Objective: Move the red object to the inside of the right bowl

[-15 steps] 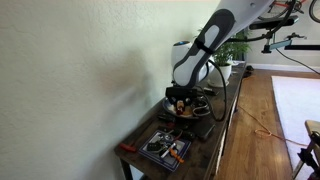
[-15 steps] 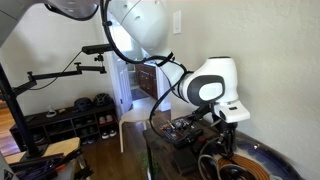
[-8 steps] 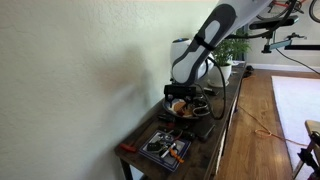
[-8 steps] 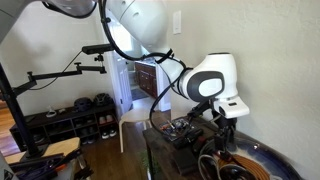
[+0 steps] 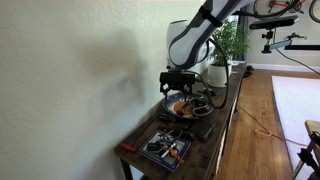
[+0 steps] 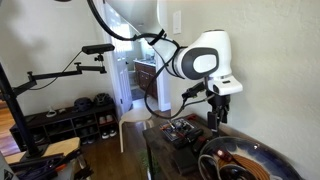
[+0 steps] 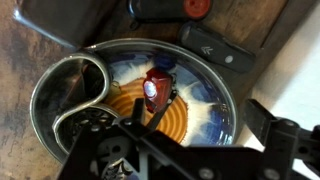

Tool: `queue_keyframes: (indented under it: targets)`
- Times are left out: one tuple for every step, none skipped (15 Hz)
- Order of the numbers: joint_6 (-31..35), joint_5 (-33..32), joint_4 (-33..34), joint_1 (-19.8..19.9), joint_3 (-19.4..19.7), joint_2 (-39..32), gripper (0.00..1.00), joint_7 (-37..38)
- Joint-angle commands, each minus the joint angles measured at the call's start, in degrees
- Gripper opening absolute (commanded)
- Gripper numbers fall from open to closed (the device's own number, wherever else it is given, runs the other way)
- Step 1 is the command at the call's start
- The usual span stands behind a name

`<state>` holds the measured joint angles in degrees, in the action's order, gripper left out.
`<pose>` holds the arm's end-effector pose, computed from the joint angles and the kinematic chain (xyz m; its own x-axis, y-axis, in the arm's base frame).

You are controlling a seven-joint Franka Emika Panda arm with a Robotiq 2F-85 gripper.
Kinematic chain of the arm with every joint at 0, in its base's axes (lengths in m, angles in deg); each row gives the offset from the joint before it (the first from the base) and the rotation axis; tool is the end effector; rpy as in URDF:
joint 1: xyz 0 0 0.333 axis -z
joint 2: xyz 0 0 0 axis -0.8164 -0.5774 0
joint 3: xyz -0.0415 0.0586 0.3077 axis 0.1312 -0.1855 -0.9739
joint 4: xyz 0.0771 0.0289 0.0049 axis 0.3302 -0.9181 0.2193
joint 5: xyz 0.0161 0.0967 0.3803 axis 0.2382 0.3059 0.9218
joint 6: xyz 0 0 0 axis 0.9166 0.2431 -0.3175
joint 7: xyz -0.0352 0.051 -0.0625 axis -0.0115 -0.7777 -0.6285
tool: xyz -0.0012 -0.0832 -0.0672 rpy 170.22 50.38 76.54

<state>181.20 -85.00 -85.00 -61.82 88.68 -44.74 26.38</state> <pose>0.6476 -0.0666 0.2360 0.3944 -0.9088 0.1364 -0.9097 -0.4071 -0.0820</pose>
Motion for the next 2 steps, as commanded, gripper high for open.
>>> queue_keyframes:
  targets:
    - [-0.3, -0.9, 0.1, 1.1, -1.3, 0.5, 1.0, 0.5]
    - [-0.3, -0.9, 0.2, 1.1, -1.4, 0.4, 1.0, 0.5]
